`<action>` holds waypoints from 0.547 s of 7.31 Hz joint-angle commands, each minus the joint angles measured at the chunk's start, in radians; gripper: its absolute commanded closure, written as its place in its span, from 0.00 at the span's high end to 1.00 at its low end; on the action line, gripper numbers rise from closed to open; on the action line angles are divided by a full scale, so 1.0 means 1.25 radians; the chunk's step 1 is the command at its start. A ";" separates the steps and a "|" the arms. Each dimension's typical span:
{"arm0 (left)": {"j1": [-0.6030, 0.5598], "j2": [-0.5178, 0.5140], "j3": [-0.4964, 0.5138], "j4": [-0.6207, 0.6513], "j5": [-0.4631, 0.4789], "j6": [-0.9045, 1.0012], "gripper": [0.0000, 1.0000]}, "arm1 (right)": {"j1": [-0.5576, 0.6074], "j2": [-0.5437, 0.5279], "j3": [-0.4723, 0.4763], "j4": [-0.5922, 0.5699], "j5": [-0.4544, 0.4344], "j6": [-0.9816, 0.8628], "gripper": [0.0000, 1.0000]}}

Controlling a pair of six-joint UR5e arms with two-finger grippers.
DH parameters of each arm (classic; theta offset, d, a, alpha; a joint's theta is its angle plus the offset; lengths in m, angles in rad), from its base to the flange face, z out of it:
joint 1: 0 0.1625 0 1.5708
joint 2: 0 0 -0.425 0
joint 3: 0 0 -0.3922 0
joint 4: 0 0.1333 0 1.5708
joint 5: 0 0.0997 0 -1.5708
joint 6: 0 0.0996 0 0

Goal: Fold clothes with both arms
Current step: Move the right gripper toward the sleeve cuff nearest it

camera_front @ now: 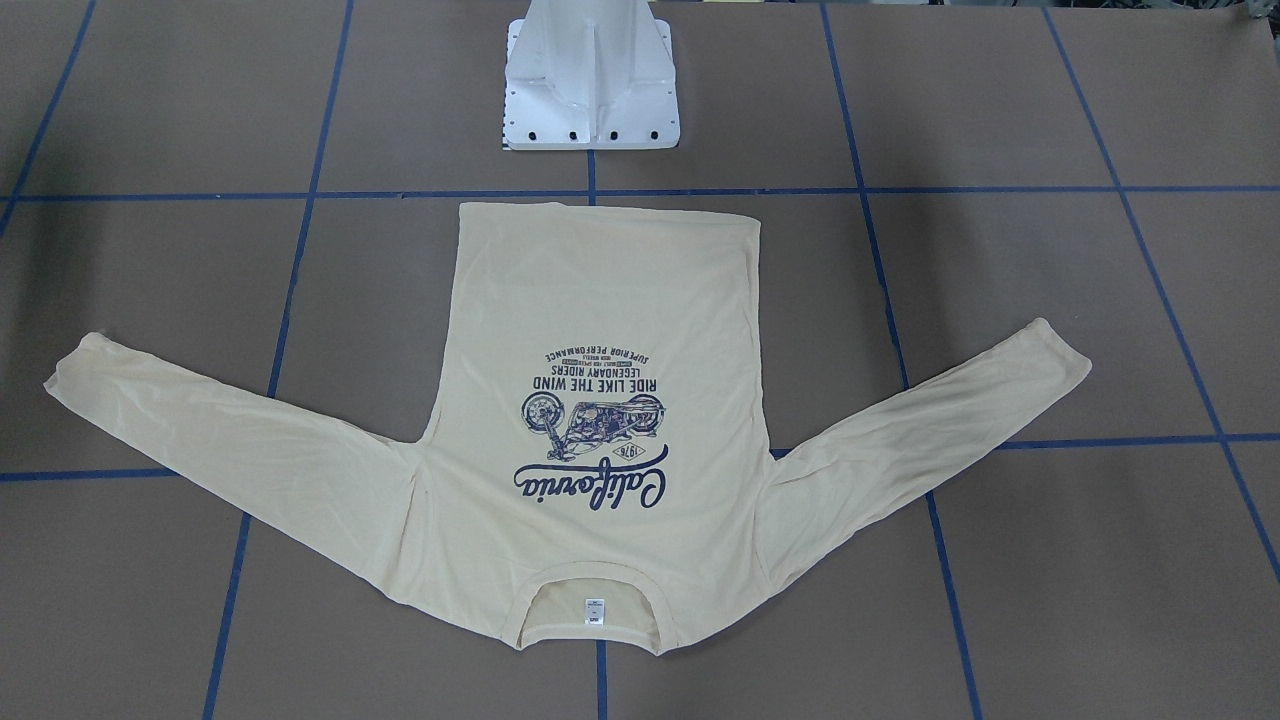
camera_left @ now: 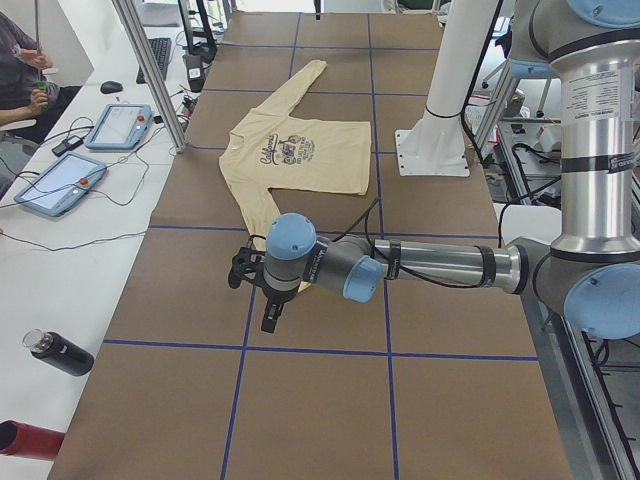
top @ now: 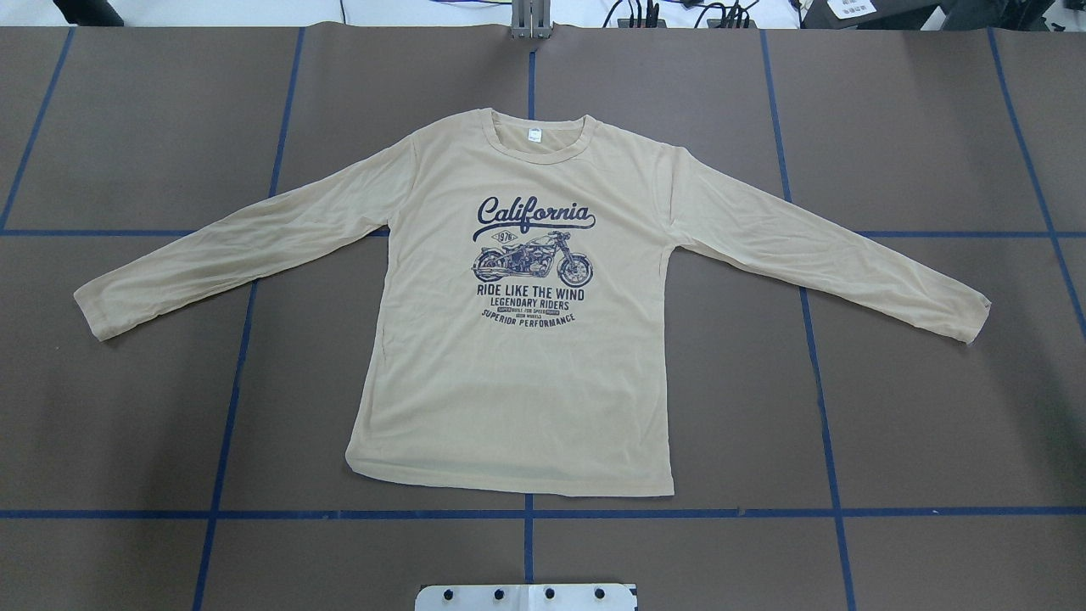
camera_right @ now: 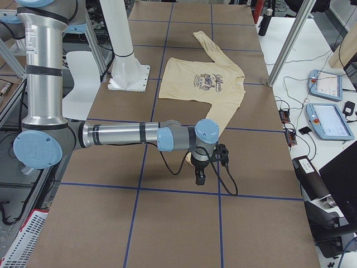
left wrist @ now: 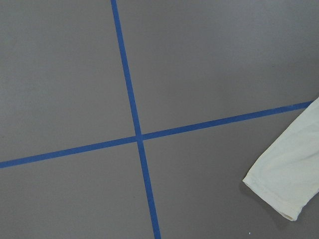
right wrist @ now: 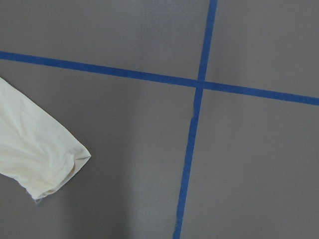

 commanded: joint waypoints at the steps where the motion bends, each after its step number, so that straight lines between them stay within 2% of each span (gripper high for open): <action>1: 0.000 0.000 -0.004 -0.032 0.001 -0.004 1.00 | 0.000 -0.001 -0.009 -0.001 -0.006 0.001 1.00; 2: 0.000 0.000 -0.007 -0.039 -0.001 -0.005 1.00 | 0.000 0.000 -0.018 -0.001 -0.005 0.001 1.00; 4: -0.003 0.016 -0.067 -0.032 -0.025 -0.010 1.00 | 0.000 0.001 -0.031 0.000 0.002 0.002 1.00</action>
